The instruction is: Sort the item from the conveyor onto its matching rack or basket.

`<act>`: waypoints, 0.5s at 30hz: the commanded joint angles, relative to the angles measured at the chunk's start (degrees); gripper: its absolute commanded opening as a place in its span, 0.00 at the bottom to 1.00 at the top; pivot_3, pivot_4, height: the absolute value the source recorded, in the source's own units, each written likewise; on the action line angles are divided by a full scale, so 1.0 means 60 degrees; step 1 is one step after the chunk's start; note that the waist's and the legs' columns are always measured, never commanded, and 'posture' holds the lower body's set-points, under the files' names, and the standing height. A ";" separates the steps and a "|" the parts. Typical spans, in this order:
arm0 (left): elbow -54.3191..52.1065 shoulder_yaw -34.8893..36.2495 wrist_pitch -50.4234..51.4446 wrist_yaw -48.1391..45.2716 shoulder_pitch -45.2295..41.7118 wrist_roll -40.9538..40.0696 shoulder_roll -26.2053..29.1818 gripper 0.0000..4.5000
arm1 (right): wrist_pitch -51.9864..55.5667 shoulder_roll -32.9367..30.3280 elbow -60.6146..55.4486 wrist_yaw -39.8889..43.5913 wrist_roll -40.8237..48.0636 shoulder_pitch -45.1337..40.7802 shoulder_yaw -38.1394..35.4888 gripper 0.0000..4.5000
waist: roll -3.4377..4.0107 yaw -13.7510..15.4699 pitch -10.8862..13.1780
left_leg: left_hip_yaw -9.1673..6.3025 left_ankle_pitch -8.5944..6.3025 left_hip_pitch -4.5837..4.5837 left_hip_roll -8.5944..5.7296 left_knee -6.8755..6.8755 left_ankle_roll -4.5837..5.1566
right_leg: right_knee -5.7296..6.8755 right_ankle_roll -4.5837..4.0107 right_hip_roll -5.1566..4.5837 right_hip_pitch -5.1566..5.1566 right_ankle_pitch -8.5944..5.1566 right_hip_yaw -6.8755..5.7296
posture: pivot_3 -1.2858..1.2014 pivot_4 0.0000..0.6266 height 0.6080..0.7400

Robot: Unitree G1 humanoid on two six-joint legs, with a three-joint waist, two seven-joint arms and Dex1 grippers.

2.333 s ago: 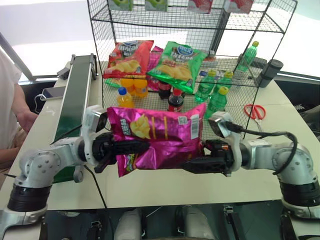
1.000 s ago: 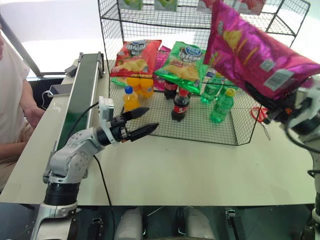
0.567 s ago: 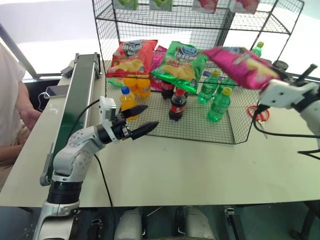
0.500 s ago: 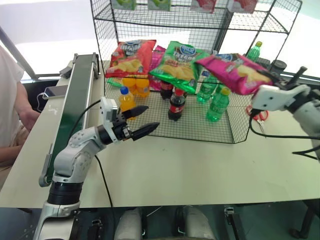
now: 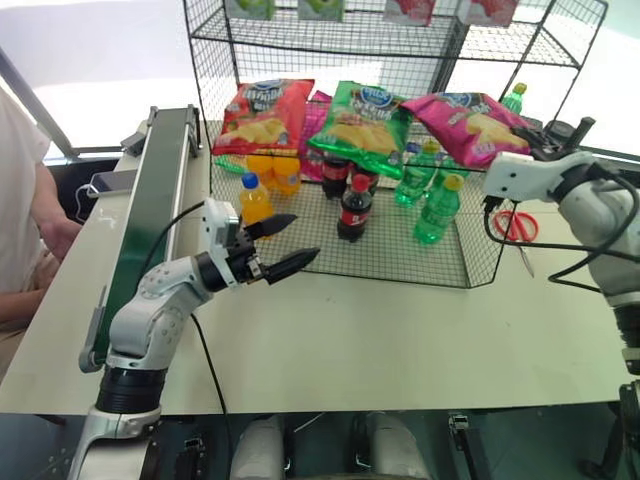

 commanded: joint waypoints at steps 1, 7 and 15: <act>-0.0397 -0.0062 -0.0216 0.0008 -0.0101 0.0075 -0.0011 1.00 | 0.0637 0.0191 0.0118 -0.0363 -0.0043 -0.0398 -0.0216 0.02 | 0.0000 -0.0010 0.0000 | 0.0000 0.0001 -0.0001 0.0000 0.0000 -0.0001 | 0.0002 0.0000 0.0000 -0.0002 0.0000 0.0000 | 0.52 0.24 1.00; -0.0471 -0.0081 -0.0227 0.0067 -0.0042 0.0092 0.0042 1.00 | 0.1014 0.0419 0.0421 -0.0562 0.0206 -0.0516 -0.0263 0.02 | 0.0000 0.0044 0.0000 | -0.0004 0.0001 -0.0004 -0.0001 0.0004 -0.0001 | -0.0002 -0.0001 -0.0001 0.0004 0.0001 0.0000 | 0.52 0.24 1.00; -0.0510 -0.0045 -0.0260 0.0150 -0.0059 0.0132 -0.0004 1.00 | 0.0963 0.0416 0.0705 -0.0345 0.0333 -0.0682 -0.0055 0.26 | 0.0000 0.0049 0.0000 | -0.0006 0.0001 -0.0003 -0.0003 0.0007 -0.0001 | 0.0000 -0.0001 -0.0001 0.0007 0.0001 -0.0001 | 0.52 0.24 1.00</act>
